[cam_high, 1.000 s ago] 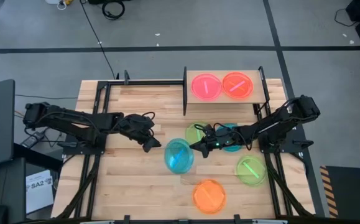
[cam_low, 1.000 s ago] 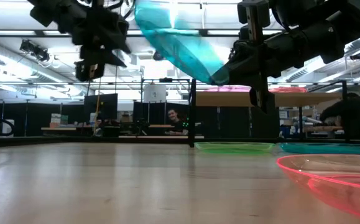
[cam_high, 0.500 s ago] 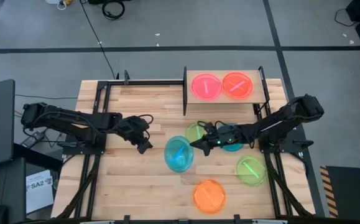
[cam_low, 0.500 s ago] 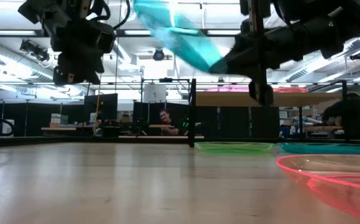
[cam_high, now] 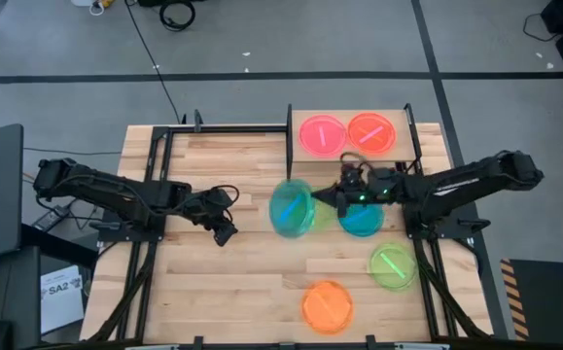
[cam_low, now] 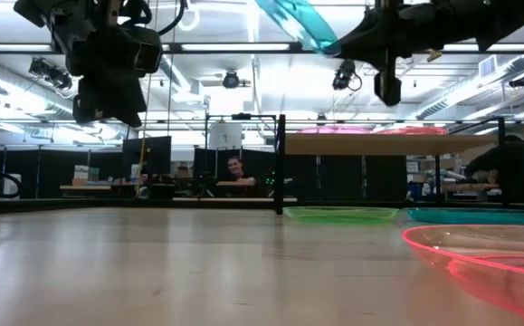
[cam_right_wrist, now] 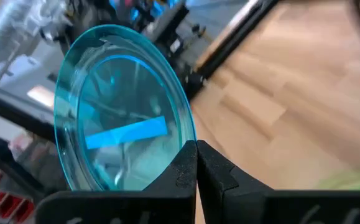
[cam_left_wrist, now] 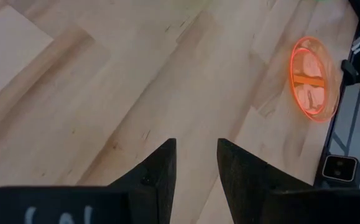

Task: Place and stack plates onto a shelf
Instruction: Stack the bottom blue plate on top of the pink plate on the shelf

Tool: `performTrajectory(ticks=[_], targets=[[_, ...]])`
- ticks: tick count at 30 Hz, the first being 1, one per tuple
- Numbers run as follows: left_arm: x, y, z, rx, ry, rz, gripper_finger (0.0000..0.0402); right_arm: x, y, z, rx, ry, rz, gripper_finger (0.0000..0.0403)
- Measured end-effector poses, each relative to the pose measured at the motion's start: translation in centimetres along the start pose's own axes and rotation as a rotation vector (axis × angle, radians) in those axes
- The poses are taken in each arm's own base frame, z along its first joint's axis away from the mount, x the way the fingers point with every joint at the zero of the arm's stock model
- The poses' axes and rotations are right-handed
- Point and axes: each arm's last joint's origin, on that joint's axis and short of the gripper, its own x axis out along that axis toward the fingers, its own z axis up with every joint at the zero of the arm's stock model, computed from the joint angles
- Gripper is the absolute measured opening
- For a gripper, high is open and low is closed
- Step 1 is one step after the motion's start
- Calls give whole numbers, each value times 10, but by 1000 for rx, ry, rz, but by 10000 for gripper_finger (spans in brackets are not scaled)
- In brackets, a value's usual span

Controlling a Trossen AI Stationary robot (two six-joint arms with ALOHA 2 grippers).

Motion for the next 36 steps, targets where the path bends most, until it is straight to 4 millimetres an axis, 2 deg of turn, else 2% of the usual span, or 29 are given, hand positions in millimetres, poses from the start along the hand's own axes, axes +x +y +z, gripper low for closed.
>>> performTrajectory(ticks=[13, 21, 30, 36], targets=[[0, -1, 0, 3, -16, 3, 123, -55, -13, 54, -12, -230, -94, 8], [0, -1, 0, 1, -19, 3, 123, -83, -16, 89, -62, -238, -324, 7], [0, -1, 0, 1, -19, 3, 123, -95, -16, 132, -96, -251, -536, 7], [0, -1, 0, 2, -20, 3, 123, -87, -35, 150, -53, -225, -588, 7]])
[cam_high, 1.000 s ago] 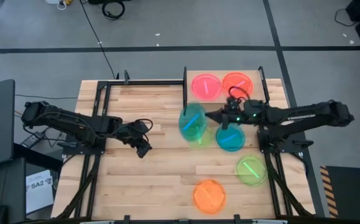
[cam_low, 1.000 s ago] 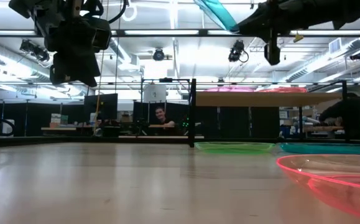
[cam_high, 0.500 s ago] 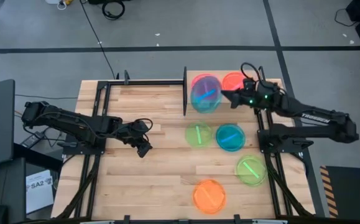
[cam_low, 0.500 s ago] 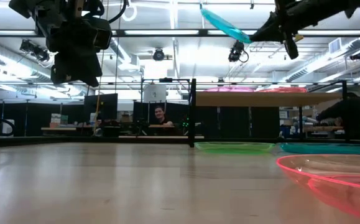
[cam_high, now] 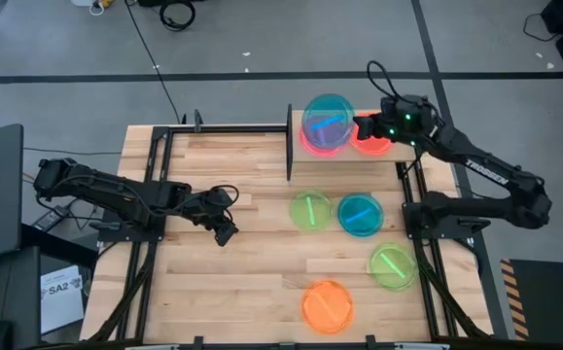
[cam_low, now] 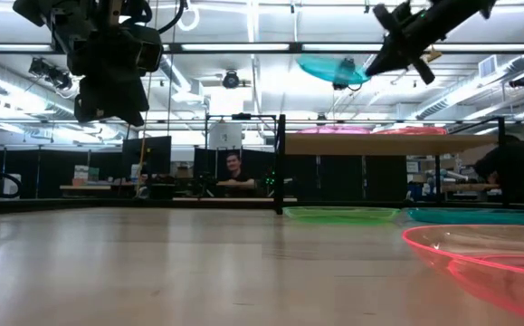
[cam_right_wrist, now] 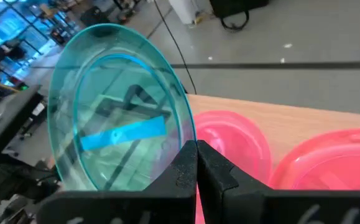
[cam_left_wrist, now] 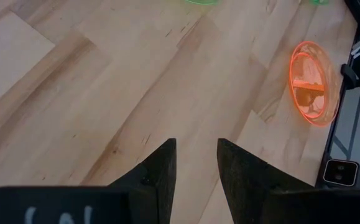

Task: Place and stack plates onto a shelf
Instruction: Stack the bottom blue plate on top of the pink plate on the shelf

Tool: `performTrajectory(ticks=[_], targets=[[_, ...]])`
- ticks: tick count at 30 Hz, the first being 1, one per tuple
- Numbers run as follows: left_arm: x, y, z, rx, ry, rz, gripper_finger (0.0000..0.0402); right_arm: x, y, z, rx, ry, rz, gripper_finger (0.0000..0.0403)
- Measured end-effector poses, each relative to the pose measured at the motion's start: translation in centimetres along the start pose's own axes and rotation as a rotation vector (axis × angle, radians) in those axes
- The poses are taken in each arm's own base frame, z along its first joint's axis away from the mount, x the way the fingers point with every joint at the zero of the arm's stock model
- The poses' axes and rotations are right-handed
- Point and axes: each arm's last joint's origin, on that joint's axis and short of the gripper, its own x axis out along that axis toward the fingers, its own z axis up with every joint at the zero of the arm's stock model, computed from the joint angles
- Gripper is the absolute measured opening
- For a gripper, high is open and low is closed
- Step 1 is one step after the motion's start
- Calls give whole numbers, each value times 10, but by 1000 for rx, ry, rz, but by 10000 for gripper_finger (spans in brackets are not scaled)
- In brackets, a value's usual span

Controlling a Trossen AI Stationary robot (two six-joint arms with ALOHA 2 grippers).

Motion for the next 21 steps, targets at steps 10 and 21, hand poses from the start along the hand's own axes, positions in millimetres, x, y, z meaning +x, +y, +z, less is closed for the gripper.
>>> performTrajectory(ticks=[10, 21], targets=[[0, -1, 1, 3, -5, -6, 123, 43, -28, -1, 59, 138, -80, 6], [0, -1, 1, 2, -5, -5, 123, 65, -39, -8, 87, 214, -133, 6]])
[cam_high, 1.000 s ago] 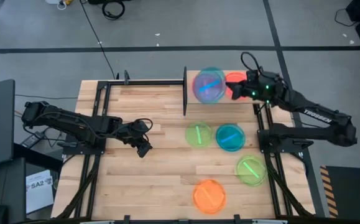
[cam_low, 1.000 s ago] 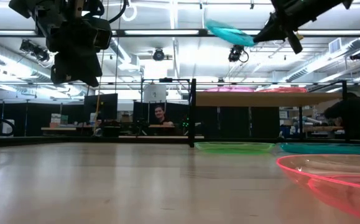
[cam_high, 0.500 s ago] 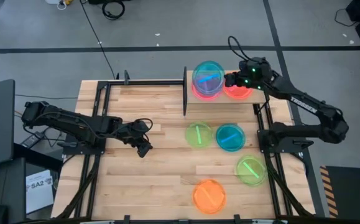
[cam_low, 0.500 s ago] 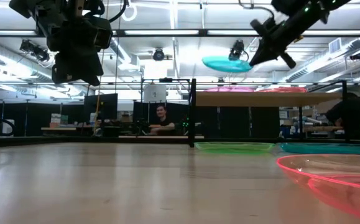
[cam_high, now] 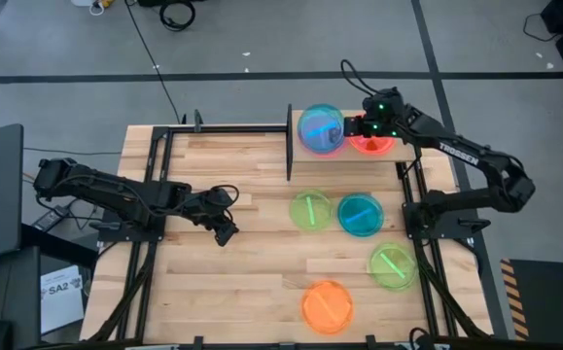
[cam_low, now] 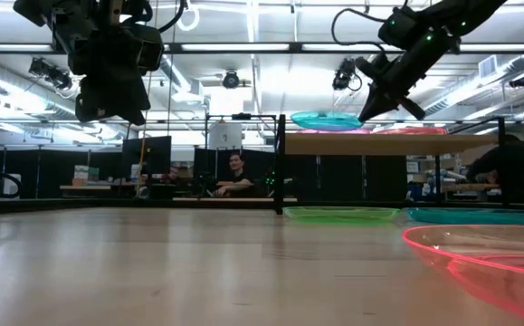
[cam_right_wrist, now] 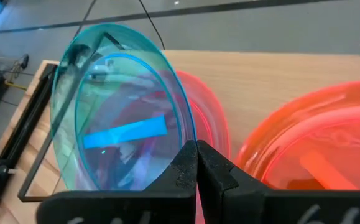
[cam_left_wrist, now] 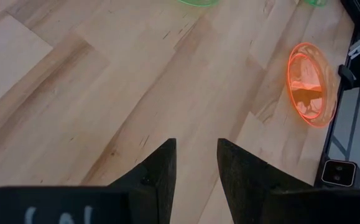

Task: Place and stack plates onto a shelf
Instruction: Stack the bottom blue plate on top of the pink plate on the shelf

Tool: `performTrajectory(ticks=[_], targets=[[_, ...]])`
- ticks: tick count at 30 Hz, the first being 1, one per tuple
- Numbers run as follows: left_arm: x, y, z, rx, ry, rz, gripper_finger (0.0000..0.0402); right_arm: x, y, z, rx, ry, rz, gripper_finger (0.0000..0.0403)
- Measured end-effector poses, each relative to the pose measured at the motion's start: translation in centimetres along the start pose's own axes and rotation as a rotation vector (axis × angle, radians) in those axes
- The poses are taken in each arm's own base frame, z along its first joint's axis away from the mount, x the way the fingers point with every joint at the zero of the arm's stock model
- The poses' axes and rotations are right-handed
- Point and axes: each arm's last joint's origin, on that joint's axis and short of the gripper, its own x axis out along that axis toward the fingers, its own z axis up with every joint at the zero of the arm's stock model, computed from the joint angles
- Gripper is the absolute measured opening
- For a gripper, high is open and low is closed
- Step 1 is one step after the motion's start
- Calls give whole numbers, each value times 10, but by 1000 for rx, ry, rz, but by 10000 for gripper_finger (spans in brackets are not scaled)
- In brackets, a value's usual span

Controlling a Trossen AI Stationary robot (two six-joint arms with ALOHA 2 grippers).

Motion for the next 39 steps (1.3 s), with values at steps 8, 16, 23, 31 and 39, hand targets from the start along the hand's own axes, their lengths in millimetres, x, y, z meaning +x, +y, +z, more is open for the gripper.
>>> performTrajectory(ticks=[8, 16, 23, 31, 39], targets=[[0, 0, 0, 0, 0, 0, 123, 3, -5, 0, 21, 28, -14, 7], [0, 0, 0, -1, 0, 0, 123, 3, -6, 1, 27, 26, -17, 23], [0, 0, 0, -1, 1, 0, 123, 3, -6, 1, 26, 33, -7, 27], [0, 0, 0, -1, 1, 0, 123, 3, -6, 1, 26, 26, -18, 32], [0, 0, 0, -1, 1, 0, 123, 3, -9, 2, 33, 20, -25, 67]])
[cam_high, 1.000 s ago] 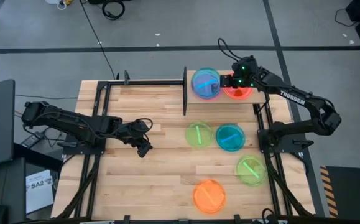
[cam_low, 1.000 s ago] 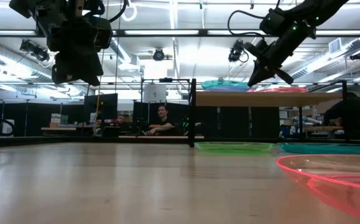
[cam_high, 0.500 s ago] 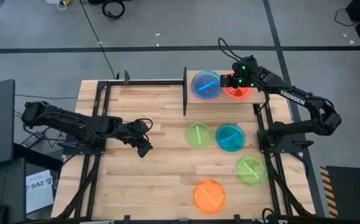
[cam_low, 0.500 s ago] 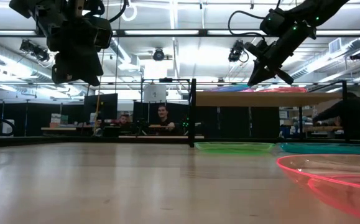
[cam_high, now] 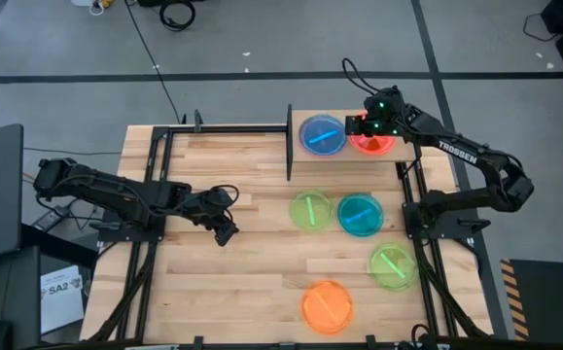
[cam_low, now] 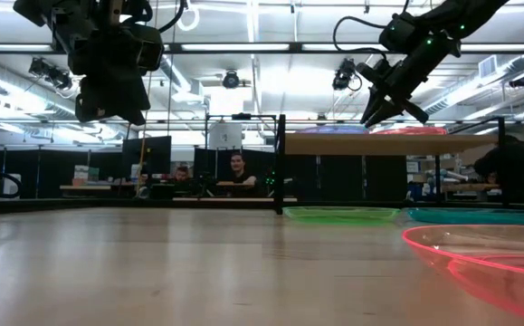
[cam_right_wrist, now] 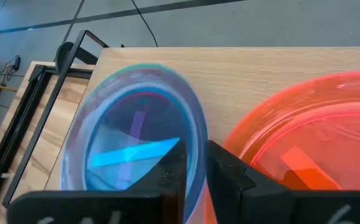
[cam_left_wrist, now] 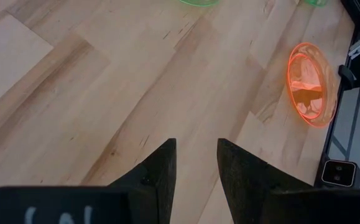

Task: Place and stack plates onto a shelf
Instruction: Stack the bottom blue plate on top of the pink plate on the shelf, then stack the top green plate on top of the blue plate on the shelf

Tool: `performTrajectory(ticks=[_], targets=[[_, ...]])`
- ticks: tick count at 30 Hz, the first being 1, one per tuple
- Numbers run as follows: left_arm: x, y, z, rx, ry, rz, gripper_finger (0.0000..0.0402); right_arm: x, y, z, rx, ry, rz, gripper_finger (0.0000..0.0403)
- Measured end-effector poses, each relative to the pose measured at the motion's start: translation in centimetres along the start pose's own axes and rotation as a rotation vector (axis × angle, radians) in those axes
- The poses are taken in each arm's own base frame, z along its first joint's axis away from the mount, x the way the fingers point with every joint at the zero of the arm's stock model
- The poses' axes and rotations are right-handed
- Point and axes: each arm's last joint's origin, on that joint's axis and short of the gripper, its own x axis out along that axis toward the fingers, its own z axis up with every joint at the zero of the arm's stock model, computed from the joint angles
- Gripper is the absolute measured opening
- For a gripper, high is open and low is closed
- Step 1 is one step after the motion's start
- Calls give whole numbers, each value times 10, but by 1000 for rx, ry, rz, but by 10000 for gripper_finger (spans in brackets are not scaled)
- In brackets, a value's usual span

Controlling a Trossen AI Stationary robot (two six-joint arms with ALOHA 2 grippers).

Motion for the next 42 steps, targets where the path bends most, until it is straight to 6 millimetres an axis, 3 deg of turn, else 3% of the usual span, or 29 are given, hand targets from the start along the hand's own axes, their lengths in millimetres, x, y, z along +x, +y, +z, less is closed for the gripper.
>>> performTrajectory(ticks=[16, 35, 42], targets=[[0, 0, 0, 0, 0, 0, 123, 0, 0, 0, -26, -1, -3, 149], [0, 1, 2, -10, -48, 32, 123, 0, 0, 0, -26, -2, -3, 154], [0, -1, 4, -12, -92, 37, 123, -2, 1, 0, -112, -7, 5, 154]])
